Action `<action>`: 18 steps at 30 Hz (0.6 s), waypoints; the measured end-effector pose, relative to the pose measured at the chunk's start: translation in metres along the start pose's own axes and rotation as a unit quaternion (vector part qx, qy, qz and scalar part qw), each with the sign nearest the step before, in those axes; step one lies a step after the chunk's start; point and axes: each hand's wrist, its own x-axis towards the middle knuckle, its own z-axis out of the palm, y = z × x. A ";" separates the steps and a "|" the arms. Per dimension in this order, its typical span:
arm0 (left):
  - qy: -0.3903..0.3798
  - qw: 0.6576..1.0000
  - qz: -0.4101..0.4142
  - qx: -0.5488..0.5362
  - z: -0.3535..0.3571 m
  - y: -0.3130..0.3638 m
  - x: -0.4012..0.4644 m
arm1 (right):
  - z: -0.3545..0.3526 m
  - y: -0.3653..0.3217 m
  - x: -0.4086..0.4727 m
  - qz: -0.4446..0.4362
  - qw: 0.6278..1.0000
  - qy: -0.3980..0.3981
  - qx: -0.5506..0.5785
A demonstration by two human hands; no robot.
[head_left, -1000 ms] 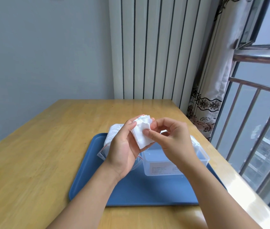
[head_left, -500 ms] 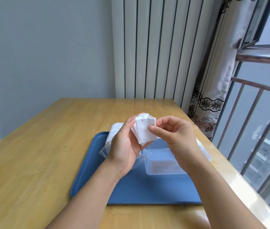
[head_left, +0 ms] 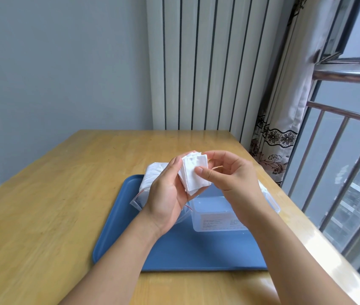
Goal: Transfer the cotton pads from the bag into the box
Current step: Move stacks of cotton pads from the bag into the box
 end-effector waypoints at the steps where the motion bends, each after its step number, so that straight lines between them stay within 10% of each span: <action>1: 0.000 1.000 0.001 0.009 0.000 -0.001 0.000 | 0.001 0.000 0.000 -0.001 1.000 0.002 0.002; 18: 0.034 0.999 -0.030 0.006 -0.004 -0.005 0.005 | -0.012 -0.003 0.005 -0.011 0.987 -0.029 0.156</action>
